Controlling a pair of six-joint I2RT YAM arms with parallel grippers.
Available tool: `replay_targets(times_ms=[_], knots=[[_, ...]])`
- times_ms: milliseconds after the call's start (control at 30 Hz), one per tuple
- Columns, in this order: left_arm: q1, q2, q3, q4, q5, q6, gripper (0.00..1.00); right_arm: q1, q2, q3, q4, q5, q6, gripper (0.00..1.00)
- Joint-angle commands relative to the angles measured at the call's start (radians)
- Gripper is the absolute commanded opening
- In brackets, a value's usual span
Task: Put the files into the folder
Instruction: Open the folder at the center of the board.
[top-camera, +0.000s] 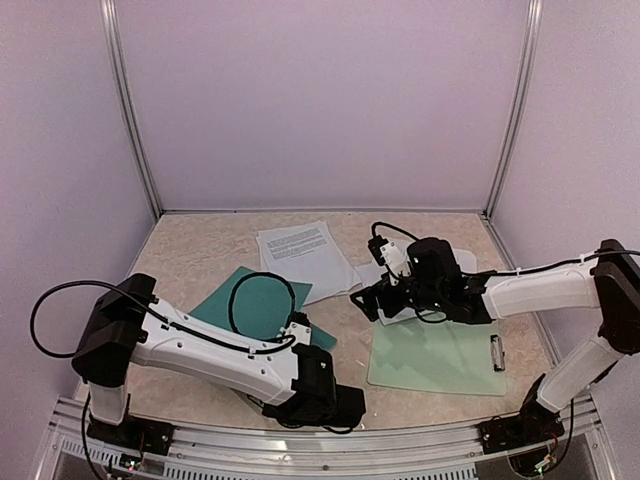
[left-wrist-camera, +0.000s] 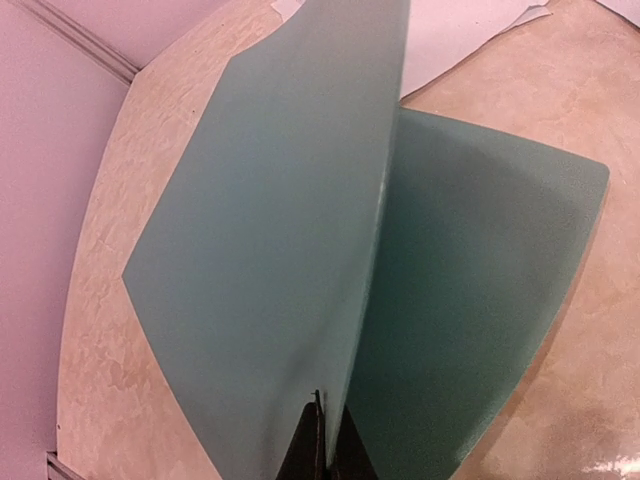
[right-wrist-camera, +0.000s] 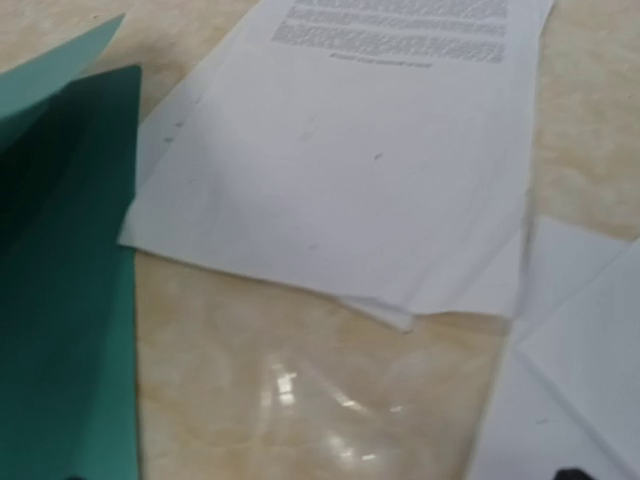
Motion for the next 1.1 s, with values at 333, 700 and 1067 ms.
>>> replay_targets(times_ms=[333,700,1067], knots=[[-0.13,-0.119,-0.037,-0.432,0.056,-0.209,0.0,0.098,0.057,-0.035,-0.049,0.055,0.205,0.99],[-0.135,-0.22,-0.208,-0.432,-0.035,-0.712,0.0,0.188,0.153,0.037,0.005,0.059,0.21,0.99],[-0.141,-0.197,0.018,-0.431,-0.117,-0.443,0.0,0.21,0.181,0.069,0.027,0.052,0.294,0.99]])
